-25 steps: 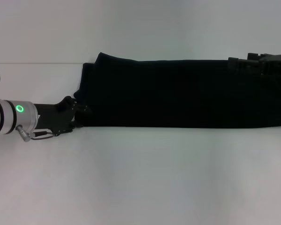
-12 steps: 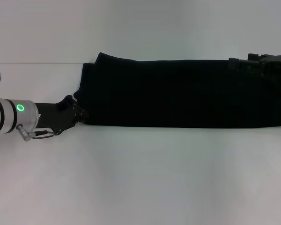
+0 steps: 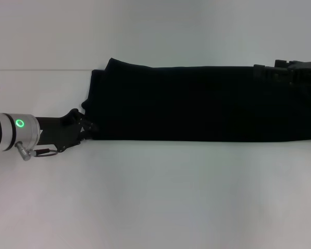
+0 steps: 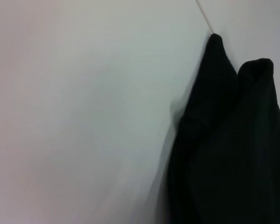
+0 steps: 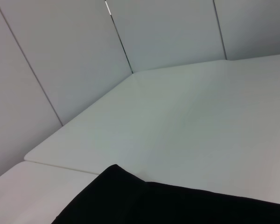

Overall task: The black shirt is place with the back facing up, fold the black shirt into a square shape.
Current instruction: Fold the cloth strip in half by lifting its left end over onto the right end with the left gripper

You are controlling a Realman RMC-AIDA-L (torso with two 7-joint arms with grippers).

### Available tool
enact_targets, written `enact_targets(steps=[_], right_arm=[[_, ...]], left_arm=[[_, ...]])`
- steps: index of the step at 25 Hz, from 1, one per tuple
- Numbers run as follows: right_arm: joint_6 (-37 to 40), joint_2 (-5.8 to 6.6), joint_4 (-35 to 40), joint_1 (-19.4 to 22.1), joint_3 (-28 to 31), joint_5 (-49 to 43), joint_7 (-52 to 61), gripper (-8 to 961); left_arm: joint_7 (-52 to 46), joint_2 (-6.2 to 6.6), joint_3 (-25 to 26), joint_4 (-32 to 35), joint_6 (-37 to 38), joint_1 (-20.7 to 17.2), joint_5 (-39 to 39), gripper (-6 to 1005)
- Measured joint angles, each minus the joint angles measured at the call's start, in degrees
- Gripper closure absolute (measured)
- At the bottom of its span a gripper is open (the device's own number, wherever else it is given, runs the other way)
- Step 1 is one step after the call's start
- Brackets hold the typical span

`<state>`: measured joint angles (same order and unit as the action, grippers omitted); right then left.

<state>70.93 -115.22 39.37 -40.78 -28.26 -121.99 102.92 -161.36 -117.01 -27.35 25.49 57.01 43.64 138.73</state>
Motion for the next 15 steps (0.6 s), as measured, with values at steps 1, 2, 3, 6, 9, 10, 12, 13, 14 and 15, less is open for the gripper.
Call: enact_targets(steps=[1,2,3,6,9,10,12,13,14,15], right_arm=[[0.00,0.00,0.00,-0.02,0.00,0.00,0.00,44],[0.00,0.00,0.00,-0.06,-0.01,0.00,0.00,44],[0.00,0.00,0.00,-0.10,-0.03,0.00,0.00,44],[0.00,0.00,0.00,-0.12,-0.03,0.00,0.00,45],[0.00,0.00,0.00,-0.19,0.03,0.00,0.00,45],[0.00,0.00,0.00,-0.21,0.08,0.00,0.00,45],[0.00,0.00,0.00,-0.24,0.18,0.00,0.00,45],[0.00,0.00,0.00,-0.25,0.22,0.00,0.00,45],[0.00,0.00,0.00,-0.28,0.23,0.00,0.00,45],[0.00,0.00,0.00,-0.30,0.23,0.00,0.00,45]], left_arm=[[0.27,-0.01,0.00,0.00,0.00,-0.01,-0.01,861],[0.45,0.00,0.00,0.00,-0.01,-0.01,-0.04,857],[0.56,0.01,0.00,0.00,-0.02,0.01,-0.06,816],[0.85,0.15,-0.07,0.00,-0.05,0.06,-0.09,693],[0.98,0.27,-0.25,0.03,0.00,0.03,0.00,575],[1.01,0.31,-0.26,0.16,0.07,0.01,0.00,536],[1.02,0.35,-0.27,0.51,0.28,-0.03,0.04,459],[1.02,0.37,-0.27,0.68,0.40,-0.04,0.12,420],[1.03,0.40,-0.25,0.80,0.44,-0.05,0.17,408],[1.03,0.41,-0.23,0.82,0.45,-0.05,0.20,396]])
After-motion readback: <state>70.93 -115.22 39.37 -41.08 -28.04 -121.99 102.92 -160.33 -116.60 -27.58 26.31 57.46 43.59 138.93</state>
